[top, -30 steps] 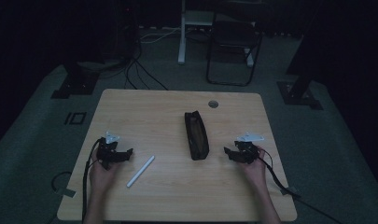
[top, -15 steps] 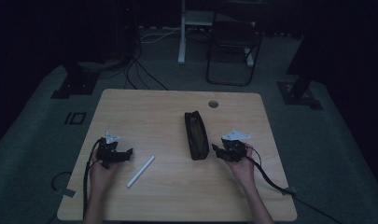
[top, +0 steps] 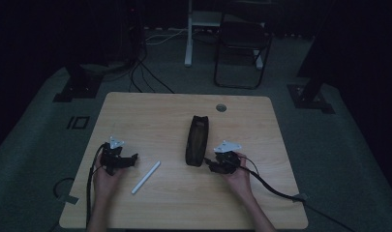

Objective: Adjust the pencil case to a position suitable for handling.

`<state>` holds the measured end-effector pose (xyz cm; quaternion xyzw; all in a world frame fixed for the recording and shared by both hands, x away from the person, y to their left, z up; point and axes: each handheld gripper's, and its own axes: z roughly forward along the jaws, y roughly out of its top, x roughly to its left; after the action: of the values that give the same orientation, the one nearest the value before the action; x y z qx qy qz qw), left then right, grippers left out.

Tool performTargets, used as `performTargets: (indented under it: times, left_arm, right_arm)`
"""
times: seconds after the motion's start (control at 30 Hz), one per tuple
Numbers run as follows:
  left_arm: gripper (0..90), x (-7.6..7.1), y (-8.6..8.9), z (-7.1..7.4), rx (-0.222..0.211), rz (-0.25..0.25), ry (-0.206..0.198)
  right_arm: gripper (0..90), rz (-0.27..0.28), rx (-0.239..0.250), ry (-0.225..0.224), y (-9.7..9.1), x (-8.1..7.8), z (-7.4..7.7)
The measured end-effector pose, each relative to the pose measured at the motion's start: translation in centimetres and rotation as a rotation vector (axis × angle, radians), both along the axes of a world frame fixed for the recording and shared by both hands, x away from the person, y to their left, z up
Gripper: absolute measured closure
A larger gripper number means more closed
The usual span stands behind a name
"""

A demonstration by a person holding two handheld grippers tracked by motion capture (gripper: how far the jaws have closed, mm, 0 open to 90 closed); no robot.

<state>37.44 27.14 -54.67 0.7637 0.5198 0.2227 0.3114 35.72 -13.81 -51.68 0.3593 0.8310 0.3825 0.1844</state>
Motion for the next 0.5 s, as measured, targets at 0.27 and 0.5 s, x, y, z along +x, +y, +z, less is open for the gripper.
performTargets:
  times: [0.27, 0.5]
  left_arm:
    - [14.5, 0.0, 0.0, 0.0, 0.001, 0.002, -0.001]
    - [14.5, 0.1, -0.1, 0.0, 0.002, 0.006, 0.0]
  right_arm:
    - [48.4, 0.058, 0.031, -0.03, 3.2, 0.7, 0.9]
    - [52.5, 0.113, 0.068, -0.014, 4.9, 1.4, 0.6]
